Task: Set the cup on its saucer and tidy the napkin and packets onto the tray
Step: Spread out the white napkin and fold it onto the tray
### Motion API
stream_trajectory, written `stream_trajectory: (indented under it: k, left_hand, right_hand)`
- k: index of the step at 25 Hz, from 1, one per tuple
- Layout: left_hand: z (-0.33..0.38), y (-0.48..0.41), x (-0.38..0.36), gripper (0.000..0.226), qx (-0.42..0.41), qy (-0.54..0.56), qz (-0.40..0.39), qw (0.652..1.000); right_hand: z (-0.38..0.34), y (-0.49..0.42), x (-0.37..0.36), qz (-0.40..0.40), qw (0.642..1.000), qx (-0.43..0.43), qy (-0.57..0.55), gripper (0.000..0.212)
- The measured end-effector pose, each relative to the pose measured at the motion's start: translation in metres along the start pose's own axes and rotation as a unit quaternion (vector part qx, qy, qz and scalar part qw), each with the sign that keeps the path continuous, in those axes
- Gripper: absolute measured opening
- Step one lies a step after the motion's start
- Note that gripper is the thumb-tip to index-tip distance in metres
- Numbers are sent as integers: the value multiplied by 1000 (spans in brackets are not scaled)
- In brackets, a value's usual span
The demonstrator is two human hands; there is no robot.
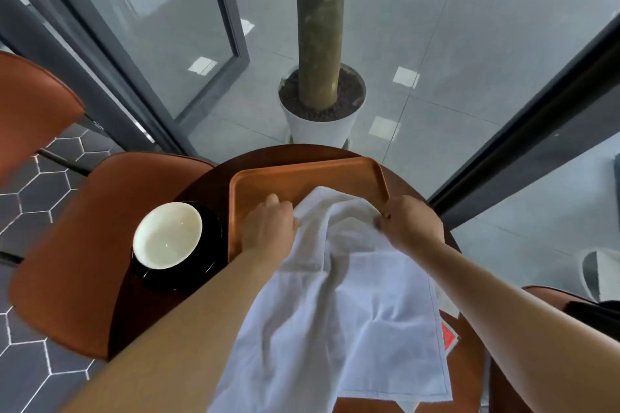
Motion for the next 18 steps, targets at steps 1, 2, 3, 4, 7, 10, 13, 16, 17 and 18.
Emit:
stream_trajectory:
  k: [1,2,3,4,7,10,13,16,17,18]
  left_hand:
    - [0,0,0,20,-2,13,-7,1000]
    - [-1,2,3,20,2,37,-9,999]
    - [-5,5,10,21,12,70,4,997]
    - [-10,11,20,19,26,107,35,993]
    - [-28,43,61,11,44,178,205,961]
    - [-38,57,64,20,88,183,238,950]
    - [-31,55,45,31,118,123,154,973]
    - [-19,51,34,26,63,-1,87,994]
    - [-17,48,31,24,45,-32,72,996]
    - [-18,45,30,26,37,-55,59,996]
  right_hand:
    - [-2,3,3,8,999,10,-31,23]
    - [-4,7,8,22,997,24,-67,23]
    - [-6,11,15,42,992,38,-108,21]
    - [-6,16,23,60,984,50,-157,18]
    - [-6,30,50,79,954,101,-271,14]
    - [-18,25,70,135,942,150,-268,23]
    - [-42,20,78,186,936,230,-191,47]
    - [-16,13,55,133,955,148,-221,43]
    - [5,13,50,148,953,72,-256,33]
    - [24,14,45,165,948,11,-270,24]
Point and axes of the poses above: each hand's wrist, its own y-axis away from the middle knuckle, its own x-axis out of the back of the hand, z = x × y, the point moved 8 cm from there along -y, towards the middle knuckle, and after that the axes turned 2 degrees about z, right-handed, at the moved point
